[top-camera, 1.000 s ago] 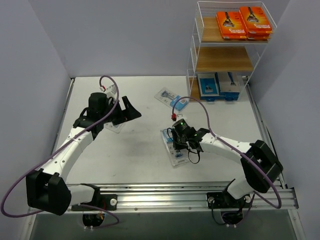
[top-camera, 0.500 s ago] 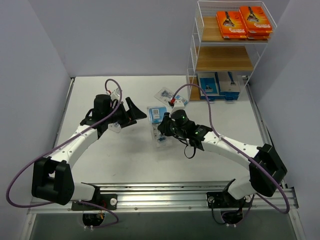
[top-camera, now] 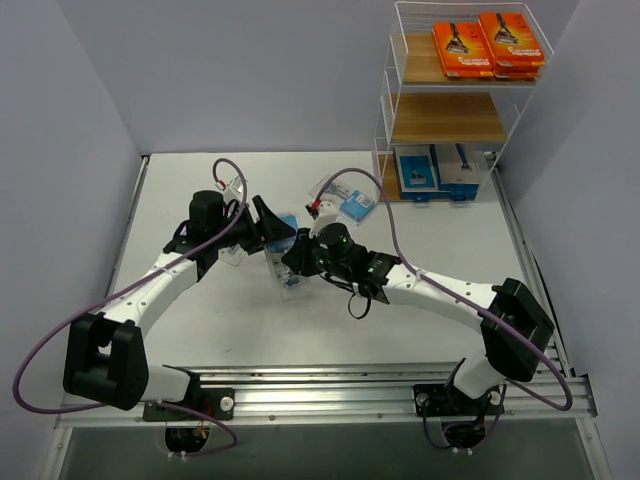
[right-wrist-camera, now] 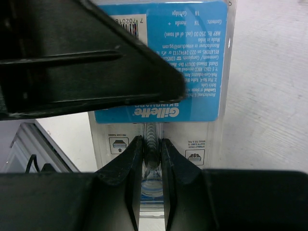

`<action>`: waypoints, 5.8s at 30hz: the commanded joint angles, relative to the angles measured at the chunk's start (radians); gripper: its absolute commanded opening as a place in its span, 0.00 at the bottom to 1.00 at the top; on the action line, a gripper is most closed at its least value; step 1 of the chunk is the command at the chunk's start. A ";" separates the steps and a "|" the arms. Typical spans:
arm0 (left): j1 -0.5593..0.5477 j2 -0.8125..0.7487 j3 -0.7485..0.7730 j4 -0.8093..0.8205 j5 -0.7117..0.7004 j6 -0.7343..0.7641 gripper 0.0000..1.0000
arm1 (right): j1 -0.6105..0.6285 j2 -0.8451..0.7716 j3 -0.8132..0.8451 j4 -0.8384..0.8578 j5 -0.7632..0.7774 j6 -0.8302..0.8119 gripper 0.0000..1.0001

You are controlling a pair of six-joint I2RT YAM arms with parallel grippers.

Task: Place and organize the shaving razors onto the shelf
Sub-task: Pass the shaving razor from the right arm to the left, then pass the shaving razor from the left arm to the right, then place the shaving razor onto shelf

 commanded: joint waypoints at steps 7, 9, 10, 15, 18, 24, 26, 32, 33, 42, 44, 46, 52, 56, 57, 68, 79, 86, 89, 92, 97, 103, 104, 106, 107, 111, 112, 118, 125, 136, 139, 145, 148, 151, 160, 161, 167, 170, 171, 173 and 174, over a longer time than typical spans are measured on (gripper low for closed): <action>0.002 0.000 0.042 -0.036 -0.020 0.057 0.21 | 0.033 -0.008 0.023 0.100 -0.018 0.017 0.00; 0.008 -0.005 0.041 -0.039 -0.028 0.055 0.07 | 0.030 -0.028 0.015 0.089 0.011 0.026 0.08; 0.017 -0.006 0.041 -0.039 -0.031 0.051 0.04 | 0.030 -0.041 0.004 0.086 0.018 0.029 0.15; 0.055 -0.019 0.038 -0.018 -0.043 0.028 0.02 | 0.022 -0.145 -0.043 0.086 0.097 0.080 0.42; 0.101 -0.043 0.032 0.007 -0.049 0.005 0.02 | 0.021 -0.220 -0.109 0.128 0.150 0.141 0.48; 0.221 -0.077 0.044 0.121 0.032 -0.092 0.02 | 0.019 -0.344 -0.271 0.200 0.284 0.316 0.53; 0.236 -0.097 -0.005 0.218 0.052 -0.199 0.02 | 0.021 -0.393 -0.330 0.269 0.348 0.438 0.53; 0.236 -0.080 -0.152 0.747 0.079 -0.503 0.02 | 0.041 -0.475 -0.512 0.499 0.425 0.595 0.52; 0.232 -0.069 -0.159 0.819 0.084 -0.526 0.02 | 0.042 -0.476 -0.522 0.523 0.426 0.606 0.53; 0.198 0.118 -0.268 1.361 0.043 -0.856 0.02 | 0.059 -0.351 -0.569 0.876 0.374 0.646 0.57; 0.187 0.174 -0.275 1.435 0.029 -0.925 0.02 | 0.070 -0.311 -0.551 0.914 0.362 0.631 0.57; 0.177 0.207 -0.272 1.498 0.027 -0.960 0.02 | 0.073 -0.283 -0.539 0.925 0.354 0.629 0.57; 0.125 0.211 -0.268 1.489 0.007 -0.937 0.02 | 0.082 -0.225 -0.496 0.931 0.331 0.615 0.57; 0.081 0.225 -0.269 1.492 -0.014 -0.922 0.02 | 0.082 -0.193 -0.480 0.950 0.316 0.618 0.55; 0.075 0.230 -0.274 1.496 -0.019 -0.917 0.02 | 0.082 -0.187 -0.479 0.954 0.313 0.621 0.54; 0.046 0.288 -0.283 1.562 -0.069 -0.926 0.02 | 0.090 -0.168 -0.480 0.979 0.293 0.632 0.41; 0.045 0.310 -0.258 1.567 -0.072 -0.929 0.02 | 0.099 -0.127 -0.508 1.042 0.272 0.658 0.33; 0.051 0.331 -0.242 1.564 -0.042 -0.906 0.02 | 0.099 -0.134 -0.505 1.020 0.265 0.654 0.29; 0.051 0.348 -0.226 1.564 -0.034 -0.903 0.02 | 0.099 -0.145 -0.516 1.014 0.272 0.654 0.27; 0.049 0.359 -0.208 1.559 -0.025 -0.899 0.02 | 0.099 -0.159 -0.526 1.004 0.279 0.657 0.15; 0.049 0.379 -0.189 1.555 -0.009 -0.899 0.02 | 0.096 -0.174 -0.529 0.987 0.284 0.657 0.03; 0.046 0.386 -0.183 1.536 0.012 -0.891 0.09 | 0.084 -0.183 -0.545 0.988 0.288 0.672 0.00; 0.048 0.386 -0.185 1.530 0.015 -0.890 0.20 | 0.082 -0.185 -0.545 0.987 0.288 0.674 0.00; 0.049 0.382 -0.180 1.516 0.021 -0.879 0.34 | 0.073 -0.194 -0.552 0.982 0.293 0.686 0.00; 0.048 0.380 -0.176 1.500 0.032 -0.873 0.39 | 0.070 -0.199 -0.557 0.981 0.295 0.690 0.00; 0.051 0.357 -0.157 1.414 0.063 -0.808 0.55 | 0.053 -0.234 -0.585 0.967 0.307 0.710 0.00; 0.051 0.351 -0.151 1.385 0.067 -0.798 0.57 | 0.048 -0.242 -0.591 0.962 0.310 0.715 0.00; 0.054 0.287 -0.120 1.186 0.098 -0.683 0.83 | 0.036 -0.298 -0.635 0.942 0.334 0.727 0.00; 0.066 0.124 0.042 0.467 0.092 -0.267 0.96 | 0.002 -0.422 -0.666 0.824 0.360 0.709 0.00; 0.081 -0.022 0.177 -0.142 -0.153 0.176 0.97 | -0.200 -0.739 -0.681 0.475 0.342 0.640 0.00; 0.063 -0.051 0.177 -0.189 -0.198 0.247 0.97 | -0.273 -0.843 -0.655 0.337 0.362 0.600 0.00; -0.044 -0.097 0.196 -0.248 -0.275 0.351 0.97 | -0.452 -0.912 -0.582 0.166 0.272 0.549 0.00; -0.061 -0.103 0.206 -0.263 -0.270 0.362 0.97 | -0.548 -0.883 -0.554 0.157 0.204 0.526 0.00; -0.066 -0.117 0.208 -0.265 -0.267 0.362 0.97 | -0.656 -0.832 -0.537 0.198 0.114 0.517 0.00; -0.081 -0.129 0.197 -0.254 -0.244 0.353 0.97 | -0.898 -0.675 -0.364 0.264 -0.107 0.471 0.00; -0.081 -0.128 0.197 -0.252 -0.235 0.348 0.97 | -0.900 -0.668 -0.347 0.263 -0.118 0.468 0.00; -0.081 -0.118 0.197 -0.249 -0.220 0.338 0.97 | -0.978 -0.607 -0.238 0.250 -0.158 0.459 0.00; -0.081 -0.115 0.197 -0.248 -0.209 0.335 0.97 | -1.009 -0.553 -0.214 0.276 -0.175 0.463 0.00; -0.081 -0.114 0.197 -0.248 -0.209 0.335 0.97 | -1.018 -0.535 -0.200 0.284 -0.185 0.468 0.00; -0.081 -0.108 0.197 -0.246 -0.204 0.330 0.97 | -1.047 -0.471 -0.186 0.327 -0.202 0.468 0.00; -0.081 -0.105 0.197 -0.246 -0.203 0.328 0.97 | -1.058 -0.443 -0.160 0.335 -0.227 0.474 0.00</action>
